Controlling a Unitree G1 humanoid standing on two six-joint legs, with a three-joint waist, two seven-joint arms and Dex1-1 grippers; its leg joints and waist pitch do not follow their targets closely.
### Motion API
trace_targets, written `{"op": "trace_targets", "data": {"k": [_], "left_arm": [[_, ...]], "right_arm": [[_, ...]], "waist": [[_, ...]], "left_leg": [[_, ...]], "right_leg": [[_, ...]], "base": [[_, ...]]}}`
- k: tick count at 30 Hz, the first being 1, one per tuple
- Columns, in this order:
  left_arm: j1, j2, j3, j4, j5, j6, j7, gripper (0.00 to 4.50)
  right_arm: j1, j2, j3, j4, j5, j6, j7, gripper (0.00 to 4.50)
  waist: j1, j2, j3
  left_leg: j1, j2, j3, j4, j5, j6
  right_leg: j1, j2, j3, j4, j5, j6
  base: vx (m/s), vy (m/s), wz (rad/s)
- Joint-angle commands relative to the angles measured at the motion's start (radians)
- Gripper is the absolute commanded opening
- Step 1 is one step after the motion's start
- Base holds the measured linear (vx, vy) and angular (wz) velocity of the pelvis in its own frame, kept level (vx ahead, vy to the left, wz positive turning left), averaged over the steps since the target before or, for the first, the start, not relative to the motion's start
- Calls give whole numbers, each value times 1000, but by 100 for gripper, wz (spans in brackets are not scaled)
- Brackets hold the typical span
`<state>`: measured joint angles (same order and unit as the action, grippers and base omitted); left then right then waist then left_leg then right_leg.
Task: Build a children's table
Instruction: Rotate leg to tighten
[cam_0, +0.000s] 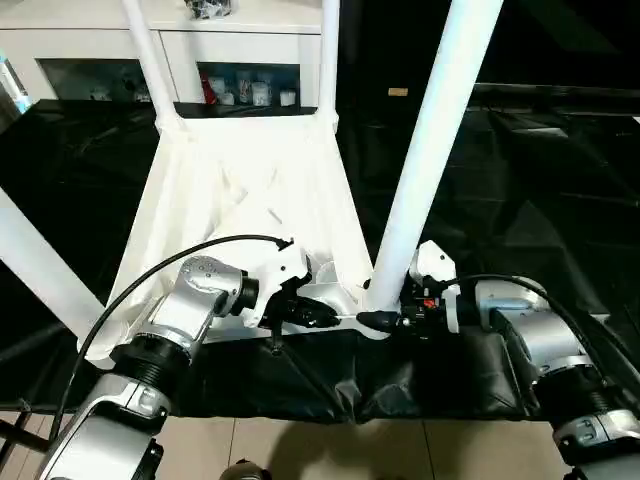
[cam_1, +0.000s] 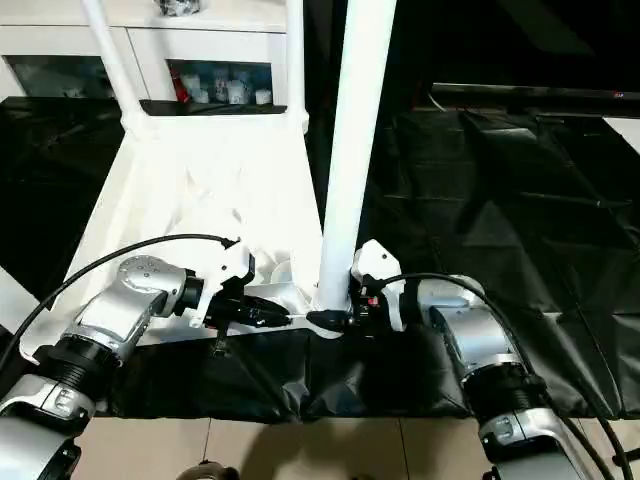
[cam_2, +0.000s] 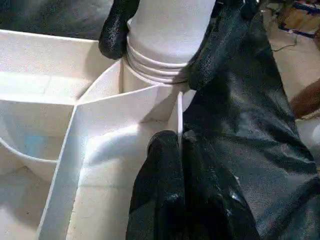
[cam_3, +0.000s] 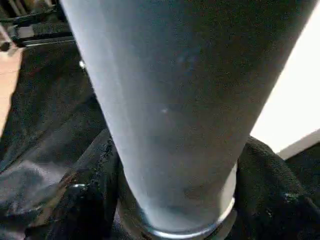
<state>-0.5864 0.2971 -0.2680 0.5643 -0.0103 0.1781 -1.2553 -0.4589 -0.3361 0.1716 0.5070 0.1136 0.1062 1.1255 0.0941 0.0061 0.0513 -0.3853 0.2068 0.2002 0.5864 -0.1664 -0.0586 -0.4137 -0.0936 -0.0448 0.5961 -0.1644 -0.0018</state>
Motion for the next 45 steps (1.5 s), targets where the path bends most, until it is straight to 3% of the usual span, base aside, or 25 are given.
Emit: {"op": "trace_targets", "data": {"k": [1,5,7,8,12,13,14,15,17,18,23,29,34,38,45], "left_arm": [[-36,-81,8,8,6,-19,117,0],[-62,-126,22,46,27,-6,227,0],[-87,-176,32,78,39,7,326,0],[-90,-182,33,81,41,8,337,0],[-102,-231,10,91,75,17,419,0],[-101,-247,5,88,84,18,426,0],[-101,-250,5,88,85,18,427,0],[-101,-254,4,86,86,19,430,0],[-99,-248,-1,84,87,10,421,0],[-96,-238,-3,85,83,-5,406,0],[-75,-194,-9,68,66,-64,313,0],[-51,-145,3,31,23,-63,193,0],[-33,-99,5,-7,-23,-57,66,0],[-27,-58,-2,-8,-24,-63,-1,0],[-13,-21,-9,-33,-36,-42,-63,0]], "right_arm": [[-28,89,-1,68,-41,0,-201,270],[-64,151,-43,148,-60,11,-387,270],[-93,212,-78,207,-57,36,-534,270],[-97,220,-82,214,-57,39,-552,269],[-132,292,-93,269,-77,50,-677,269],[-137,314,-77,270,-80,21,-647,269],[-138,318,-74,270,-80,16,-642,325],[-138,323,-69,267,-80,8,-633,339],[-136,322,-73,259,-70,3,-615,339],[-132,311,-76,246,-59,-6,-586,373],[-110,241,-64,189,-33,-4,-457,416],[-63,136,-34,105,-7,-18,-241,416],[-21,58,-4,25,22,-13,-65,416],[-1,13,23,-11,31,13,33,403],[25,-19,53,-77,59,66,125,333]], "waist": [[-10,-5,-61],[-30,-6,-60],[-41,-6,-59],[-43,-6,-62],[-48,-4,-65],[-49,-4,-65],[-48,-5,-66],[-48,-6,-66],[-46,-5,-67],[-46,-5,-67],[-43,-5,-68],[-25,-5,-70],[-7,-4,-66],[-2,-4,-66],[5,-4,-67]], "left_leg": [[23,22,-13,-77,-308,4],[25,17,-20,-80,-349,-22],[26,15,-19,-79,-358,-20],[22,14,-21,-80,-340,-22],[20,15,-18,-77,-323,-9],[18,15,-18,-77,-315,-2],[18,15,-16,-75,-303,5],[18,16,-15,-76,-299,9],[17,15,-14,-74,-281,16],[16,15,-14,-74,-280,21],[16,15,-15,-74,-274,35],[19,21,-8,-66,-222,68],[22,25,-7,-69,-253,56],[22,25,-8,-72,-269,41],[23,27,-9,-72,-254,38]], "right_leg": [[39,-44,27,-76,-334,-192],[37,-45,23,-89,-445,-142],[31,-42,25,-91,-440,-149],[37,-43,23,-89,-429,-149],[36,-40,24,-85,-366,-163],[38,-40,24,-84,-342,-168],[40,-40,25,-81,-312,-175],[40,-40,25,-80,-302,-179],[42,-39,25,-77,-272,-189],[44,-39,24,-76,-267,-192],[48,-39,24,-75,-249,-196],[50,-38,25,-62,-141,-242],[46,-39,25,-65,-211,-230],[45,-39,26,-67,-244,-216],[45,-40,26,-64,-230,-218]], "base": [[0,0,0],[0,0,0],[0,0,0],[0,0,0],[0,0,0],[0,0,0],[0,0,0],[0,0,0],[0,0,0],[0,0,0],[0,0,0],[0,0,0],[0,0,0],[0,0,0],[0,0,0]]}}
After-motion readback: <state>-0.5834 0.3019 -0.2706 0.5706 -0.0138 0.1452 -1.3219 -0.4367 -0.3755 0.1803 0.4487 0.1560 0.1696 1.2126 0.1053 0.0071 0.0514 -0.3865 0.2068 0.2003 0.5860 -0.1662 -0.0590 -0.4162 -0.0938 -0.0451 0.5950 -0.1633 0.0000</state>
